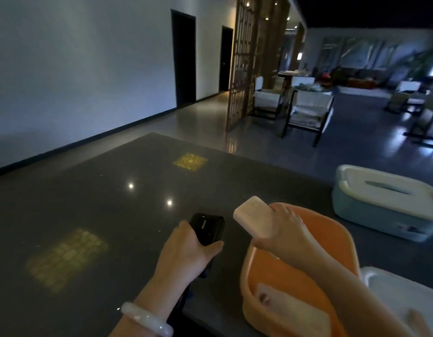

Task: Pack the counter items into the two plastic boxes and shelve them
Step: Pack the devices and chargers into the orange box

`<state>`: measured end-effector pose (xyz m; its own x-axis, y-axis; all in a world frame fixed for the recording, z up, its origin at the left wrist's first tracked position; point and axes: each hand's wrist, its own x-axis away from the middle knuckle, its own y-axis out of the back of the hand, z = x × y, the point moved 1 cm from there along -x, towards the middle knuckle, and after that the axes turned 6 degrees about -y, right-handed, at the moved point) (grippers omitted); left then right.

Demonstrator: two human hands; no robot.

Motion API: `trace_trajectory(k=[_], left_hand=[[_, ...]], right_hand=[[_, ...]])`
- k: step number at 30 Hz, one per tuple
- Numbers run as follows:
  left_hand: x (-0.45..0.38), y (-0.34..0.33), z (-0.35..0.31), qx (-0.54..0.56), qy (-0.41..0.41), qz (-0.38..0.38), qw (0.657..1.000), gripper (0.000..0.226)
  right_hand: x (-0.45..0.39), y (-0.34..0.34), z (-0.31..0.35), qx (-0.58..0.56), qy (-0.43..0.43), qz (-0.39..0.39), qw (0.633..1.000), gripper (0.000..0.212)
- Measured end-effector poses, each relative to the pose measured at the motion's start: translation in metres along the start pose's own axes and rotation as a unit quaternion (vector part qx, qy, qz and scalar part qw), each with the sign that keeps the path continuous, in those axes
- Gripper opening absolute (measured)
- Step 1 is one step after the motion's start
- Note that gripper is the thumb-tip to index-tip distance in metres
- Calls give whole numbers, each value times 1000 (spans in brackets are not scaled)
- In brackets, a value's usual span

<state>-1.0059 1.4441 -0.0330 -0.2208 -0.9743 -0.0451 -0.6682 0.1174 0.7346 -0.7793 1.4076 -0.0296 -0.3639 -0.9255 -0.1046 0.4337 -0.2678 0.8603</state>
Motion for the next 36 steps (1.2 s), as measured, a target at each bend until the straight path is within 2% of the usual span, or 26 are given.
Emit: trace_trajectory(k=[4, 8, 12, 18, 25, 31, 36], left_hand=[[-6, -35, -48, 4, -31, 33, 999, 66], [-12, -62, -72, -3, -57, 68, 996, 66], [-11, -79, -77, -62, -73, 73, 993, 69], [-15, -85, -73, -83, -85, 87, 989, 68], [-19, -88, -73, -104, -97, 90, 986, 70], [-20, -89, -72, -101, -103, 87, 986, 70], [-19, -89, -71, -104, -104, 86, 985, 70]], right_hand=[[-3, 23, -57, 11, -24, -3, 1000, 97], [-13, 22, -91, 10, -52, 52, 997, 100], [-21, 7, -106, 11, -70, 118, 990, 89], [-32, -16, -116, 31, -60, 211, 975, 78], [-34, -42, -128, 103, -74, 328, 936, 93], [-37, -53, -130, 164, -57, 350, 920, 108], [-40, -54, -130, 145, -63, 344, 926, 106]])
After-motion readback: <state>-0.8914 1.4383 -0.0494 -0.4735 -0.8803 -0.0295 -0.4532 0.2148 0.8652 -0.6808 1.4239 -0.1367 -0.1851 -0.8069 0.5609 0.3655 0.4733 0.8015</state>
